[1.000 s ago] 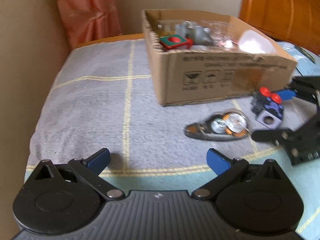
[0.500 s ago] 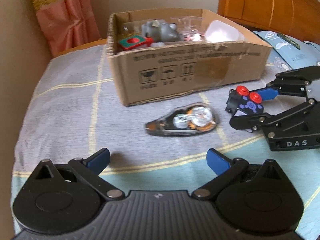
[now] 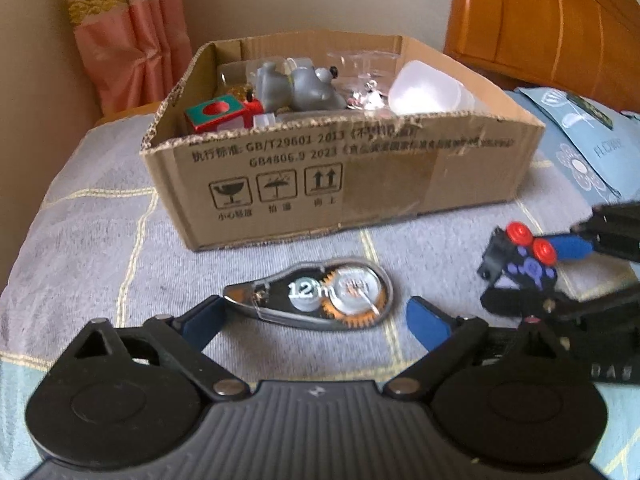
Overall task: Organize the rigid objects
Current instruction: 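Grasp the blue cube with the right tool while the left tool grasps the tape roller, then carry the blue cube and tape roller into the box and release them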
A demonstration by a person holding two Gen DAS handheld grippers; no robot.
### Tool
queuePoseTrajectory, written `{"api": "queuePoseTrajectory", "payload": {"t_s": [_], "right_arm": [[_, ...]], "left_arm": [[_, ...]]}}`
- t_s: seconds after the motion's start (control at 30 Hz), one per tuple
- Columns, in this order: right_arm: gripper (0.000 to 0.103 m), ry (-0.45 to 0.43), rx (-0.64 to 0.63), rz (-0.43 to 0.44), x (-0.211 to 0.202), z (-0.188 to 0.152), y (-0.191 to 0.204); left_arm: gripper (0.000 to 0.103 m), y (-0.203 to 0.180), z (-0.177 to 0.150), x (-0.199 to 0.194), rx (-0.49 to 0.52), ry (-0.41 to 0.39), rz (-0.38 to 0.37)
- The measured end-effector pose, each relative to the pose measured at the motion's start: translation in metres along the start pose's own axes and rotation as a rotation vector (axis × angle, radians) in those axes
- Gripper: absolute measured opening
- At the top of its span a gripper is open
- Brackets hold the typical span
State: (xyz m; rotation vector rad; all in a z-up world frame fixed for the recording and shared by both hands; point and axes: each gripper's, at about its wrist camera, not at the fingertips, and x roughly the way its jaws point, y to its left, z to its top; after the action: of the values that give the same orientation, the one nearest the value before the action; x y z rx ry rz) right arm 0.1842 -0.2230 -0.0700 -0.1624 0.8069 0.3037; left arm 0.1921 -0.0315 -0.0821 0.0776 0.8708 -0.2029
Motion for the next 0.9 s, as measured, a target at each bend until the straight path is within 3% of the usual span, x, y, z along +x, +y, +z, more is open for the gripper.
{"api": "queuePoseTrajectory", "payload": {"t_s": [0.33,0.67,0.9], "right_arm": [[0.055,0.015,-0.002,0.002,0.000,0.003,0.000],[0.055,0.049,-0.063,0.037,-0.021,0.011,0.004],[0.055,0.077,-0.128,0.068,-0.039,0.022,0.010]], "left_arm": [[0.088,0.005,0.006,0.000,-0.001,0.021,-0.018],[0.088,0.016,0.021,-0.037,0.125,0.042,-0.098],[0.088,0.015,0.048,-0.067,0.193,0.011,-0.140]]}}
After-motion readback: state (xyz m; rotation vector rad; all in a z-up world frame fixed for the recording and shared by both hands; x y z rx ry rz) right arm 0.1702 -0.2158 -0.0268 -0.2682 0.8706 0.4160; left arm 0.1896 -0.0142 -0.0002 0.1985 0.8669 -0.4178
